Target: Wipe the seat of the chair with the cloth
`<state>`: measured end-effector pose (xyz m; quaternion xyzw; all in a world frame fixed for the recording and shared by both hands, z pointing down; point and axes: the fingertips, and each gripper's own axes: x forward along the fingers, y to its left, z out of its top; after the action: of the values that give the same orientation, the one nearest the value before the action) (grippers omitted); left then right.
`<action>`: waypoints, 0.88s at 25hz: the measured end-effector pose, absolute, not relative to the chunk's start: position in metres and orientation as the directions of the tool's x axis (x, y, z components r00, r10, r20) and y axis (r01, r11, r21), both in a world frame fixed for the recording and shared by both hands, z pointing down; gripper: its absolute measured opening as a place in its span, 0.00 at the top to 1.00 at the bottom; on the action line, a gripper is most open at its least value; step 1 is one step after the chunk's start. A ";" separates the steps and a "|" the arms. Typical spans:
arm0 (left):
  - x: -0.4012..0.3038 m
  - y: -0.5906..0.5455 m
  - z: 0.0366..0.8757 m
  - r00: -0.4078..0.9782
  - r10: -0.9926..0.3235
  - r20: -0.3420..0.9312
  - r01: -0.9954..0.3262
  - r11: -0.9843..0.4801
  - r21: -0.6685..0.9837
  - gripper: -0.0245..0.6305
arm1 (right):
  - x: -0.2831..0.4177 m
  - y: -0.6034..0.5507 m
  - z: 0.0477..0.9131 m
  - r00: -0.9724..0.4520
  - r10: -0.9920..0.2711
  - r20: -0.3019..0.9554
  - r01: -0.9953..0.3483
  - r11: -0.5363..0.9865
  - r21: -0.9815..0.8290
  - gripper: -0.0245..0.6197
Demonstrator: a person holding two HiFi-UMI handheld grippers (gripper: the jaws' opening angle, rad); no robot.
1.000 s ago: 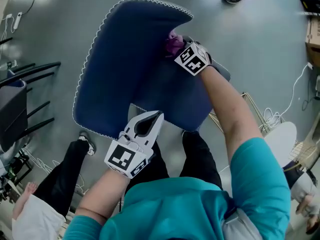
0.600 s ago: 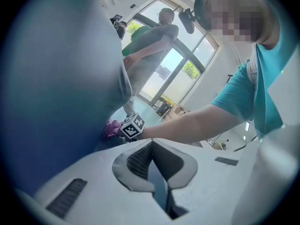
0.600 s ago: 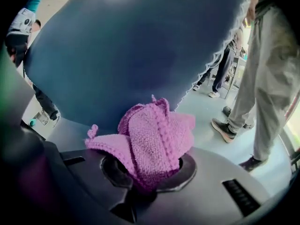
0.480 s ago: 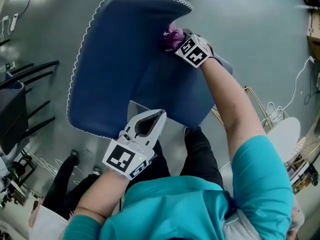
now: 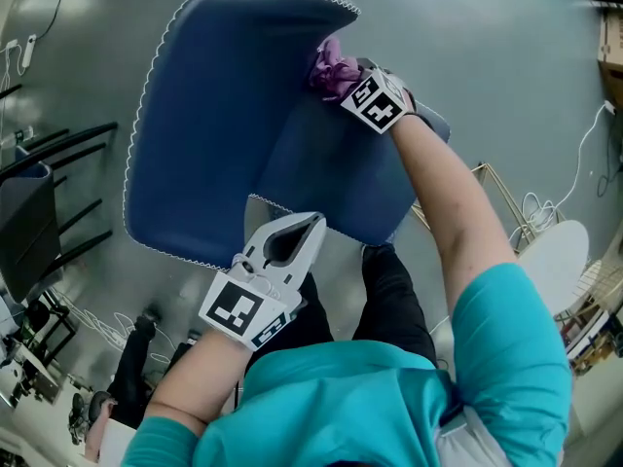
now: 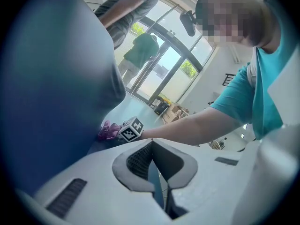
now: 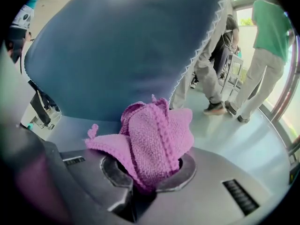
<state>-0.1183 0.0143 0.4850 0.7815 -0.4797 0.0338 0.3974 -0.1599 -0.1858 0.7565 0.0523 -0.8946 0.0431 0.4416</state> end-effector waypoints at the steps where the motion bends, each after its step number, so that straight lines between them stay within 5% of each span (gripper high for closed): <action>1: -0.119 0.014 0.485 0.539 -0.722 0.434 -0.776 -0.225 0.590 0.96 | -0.160 -0.186 0.757 -0.604 -0.055 0.795 -0.134 0.990 -0.033 0.87; 22: -0.105 0.001 0.490 0.499 -0.726 0.474 -0.819 -0.216 0.531 0.96 | -0.103 -0.178 0.755 -0.591 -0.051 0.805 -0.156 0.986 -0.052 0.87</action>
<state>-0.1047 0.0014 0.4900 0.7774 -0.4968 0.0613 0.3810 -0.1031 -0.1775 0.7549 0.0582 -0.8899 0.0587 0.4485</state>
